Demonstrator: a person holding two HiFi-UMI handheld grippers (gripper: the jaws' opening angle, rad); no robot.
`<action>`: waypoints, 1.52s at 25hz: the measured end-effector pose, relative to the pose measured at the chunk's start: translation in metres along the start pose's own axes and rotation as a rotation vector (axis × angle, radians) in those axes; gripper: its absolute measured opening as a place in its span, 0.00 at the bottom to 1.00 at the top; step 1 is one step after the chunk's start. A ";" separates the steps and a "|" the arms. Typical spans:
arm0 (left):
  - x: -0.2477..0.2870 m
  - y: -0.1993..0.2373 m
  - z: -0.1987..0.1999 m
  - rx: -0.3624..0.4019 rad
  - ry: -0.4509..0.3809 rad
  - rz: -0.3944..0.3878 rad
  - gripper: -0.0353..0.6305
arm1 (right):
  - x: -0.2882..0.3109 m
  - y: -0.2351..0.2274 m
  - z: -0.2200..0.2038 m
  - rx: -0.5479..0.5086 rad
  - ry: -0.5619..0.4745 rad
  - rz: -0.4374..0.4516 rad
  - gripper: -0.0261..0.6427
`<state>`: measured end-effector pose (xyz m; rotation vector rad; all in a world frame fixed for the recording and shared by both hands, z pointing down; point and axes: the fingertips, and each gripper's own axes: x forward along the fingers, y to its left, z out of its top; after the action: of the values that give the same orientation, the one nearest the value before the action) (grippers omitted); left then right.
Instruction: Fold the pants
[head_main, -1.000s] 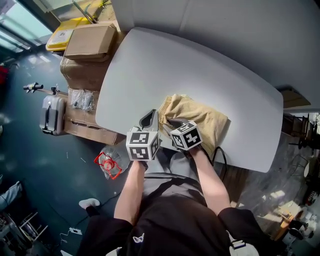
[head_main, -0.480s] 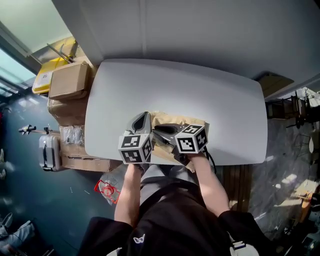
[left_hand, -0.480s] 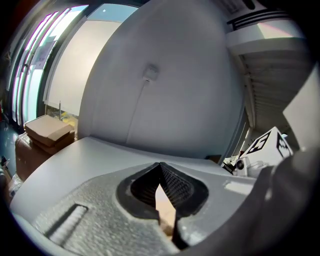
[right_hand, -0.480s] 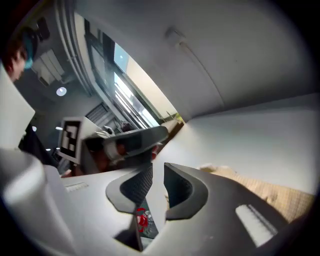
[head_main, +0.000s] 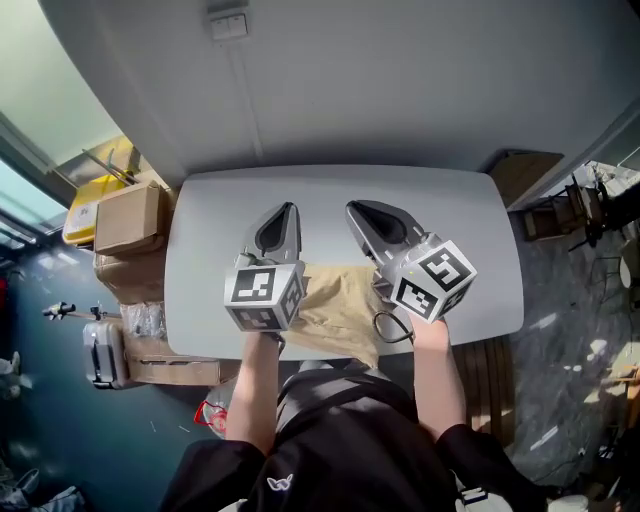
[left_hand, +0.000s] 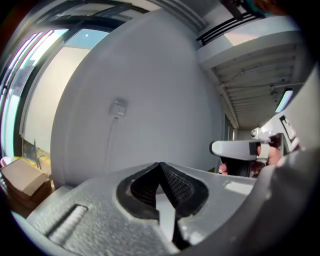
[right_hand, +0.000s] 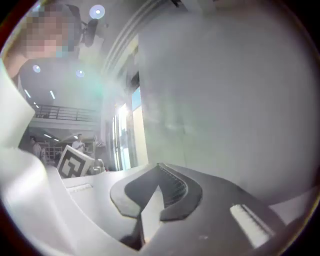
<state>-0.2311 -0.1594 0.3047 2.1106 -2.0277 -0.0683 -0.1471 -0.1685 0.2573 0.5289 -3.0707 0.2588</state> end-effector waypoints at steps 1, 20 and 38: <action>0.006 -0.008 0.013 0.021 -0.021 -0.017 0.06 | -0.004 -0.007 0.021 -0.024 -0.052 -0.030 0.04; 0.032 -0.056 0.076 0.034 -0.132 0.006 0.06 | -0.067 -0.091 0.060 -0.134 -0.133 -0.388 0.04; 0.037 -0.062 0.050 0.015 -0.092 0.015 0.06 | -0.059 -0.093 0.045 -0.145 -0.086 -0.342 0.04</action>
<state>-0.1776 -0.2002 0.2481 2.1389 -2.1014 -0.1510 -0.0598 -0.2426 0.2252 1.0611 -2.9750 0.0067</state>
